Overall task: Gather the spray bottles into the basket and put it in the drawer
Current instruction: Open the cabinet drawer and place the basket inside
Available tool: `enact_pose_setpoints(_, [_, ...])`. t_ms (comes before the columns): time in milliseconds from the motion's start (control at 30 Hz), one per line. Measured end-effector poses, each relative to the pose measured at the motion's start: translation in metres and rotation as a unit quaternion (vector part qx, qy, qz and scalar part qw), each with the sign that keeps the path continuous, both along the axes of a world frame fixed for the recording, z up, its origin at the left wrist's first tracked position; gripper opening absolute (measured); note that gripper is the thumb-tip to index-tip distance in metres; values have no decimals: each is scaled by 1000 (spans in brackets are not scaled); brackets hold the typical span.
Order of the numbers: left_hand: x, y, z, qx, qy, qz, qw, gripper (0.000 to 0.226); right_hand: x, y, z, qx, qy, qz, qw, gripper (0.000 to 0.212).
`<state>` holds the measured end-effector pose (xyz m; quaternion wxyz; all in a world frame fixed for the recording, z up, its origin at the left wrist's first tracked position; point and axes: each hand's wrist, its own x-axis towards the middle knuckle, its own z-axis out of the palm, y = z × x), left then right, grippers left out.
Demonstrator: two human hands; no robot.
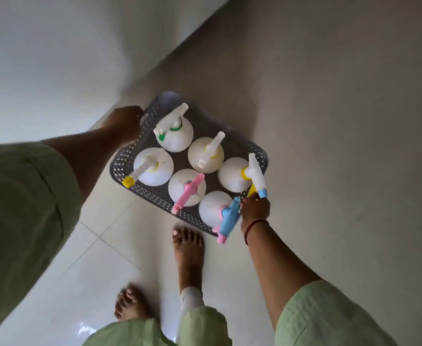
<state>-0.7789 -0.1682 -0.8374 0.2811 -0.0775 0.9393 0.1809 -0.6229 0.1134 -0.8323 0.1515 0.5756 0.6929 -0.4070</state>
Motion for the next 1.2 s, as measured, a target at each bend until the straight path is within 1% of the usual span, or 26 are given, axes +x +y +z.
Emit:
enact_pose_setpoints(33, [-4, 4, -6, 2, 1, 4, 1000, 30, 2, 0, -7, -9, 3, 1, 1000, 8])
enact_pose_setpoints(67, [-9, 6, -10, 3, 6, -1, 1000, 29, 2, -3, -6, -33, 7, -14, 999, 9])
enact_pose_setpoints(133, [-13, 15, -20, -3, 16, -23, 1000, 29, 7, -2, -14, -84, 8, -72, 994, 11])
enact_pose_setpoints(200, [-16, 19, -27, -18, 9, -48, 999, 35, 17, 0, -27, -97, -2, -95, 991, 11])
enact_pose_setpoints(267, [-17, 21, -30, -24, 2, -56, 998, 44, 25, -6, -31, -95, 1, -89, 991, 13])
enact_pose_setpoints(400, [-22, 23, -35, -18, 17, -56, 998, 41, 35, -16, -36, -27, -1, -73, 997, 26])
enact_pose_setpoints(467, [-24, 26, -36, -21, 21, -55, 998, 42, 37, -16, -38, -20, 1, -66, 998, 26])
enact_pose_setpoints(533, [-24, 29, -33, -22, 14, -45, 999, 43, 37, -14, -39, -30, 2, -62, 998, 26])
enact_pose_setpoints(600, [-22, 30, -27, -15, 5, -22, 1000, 48, 38, -10, -37, -61, 1, -59, 996, 24])
enact_pose_setpoints(667, [-15, 28, -15, -3, -5, 15, 1000, 53, 40, -3, -28, -88, -22, -39, 995, 22])
enact_pose_setpoints(767, [-2, 22, 14, 21, 12, 59, 998, 56, 45, 16, -3, -114, -56, -45, 991, 40])
enact_pose_setpoints(800, [3, 20, 28, 25, 21, 69, 997, 56, 43, 24, 8, -108, -57, -44, 992, 45])
enact_pose_setpoints(867, [18, 11, 55, 18, 26, 89, 996, 55, 39, 35, 32, -73, -59, -1, 996, 48])
enact_pose_setpoints(933, [33, 6, 75, 22, 33, 107, 993, 56, 24, 39, 54, -31, -60, 53, 996, 46])
enact_pose_setpoints(1033, [61, -6, 103, 33, 48, 150, 987, 55, -4, 31, 89, 5, -40, 119, 992, 43])
enact_pose_setpoints(1067, [71, -9, 109, 38, 50, 161, 985, 54, -13, 26, 98, 13, -32, 144, 989, 39])
enact_pose_setpoints(1133, [92, -22, 124, 50, 50, 183, 981, 51, -30, 5, 116, 20, -25, 198, 980, 18])
enact_pose_setpoints(1200, [113, -40, 136, 62, 50, 203, 976, 50, -47, -25, 130, 36, 2, 250, 968, 31])
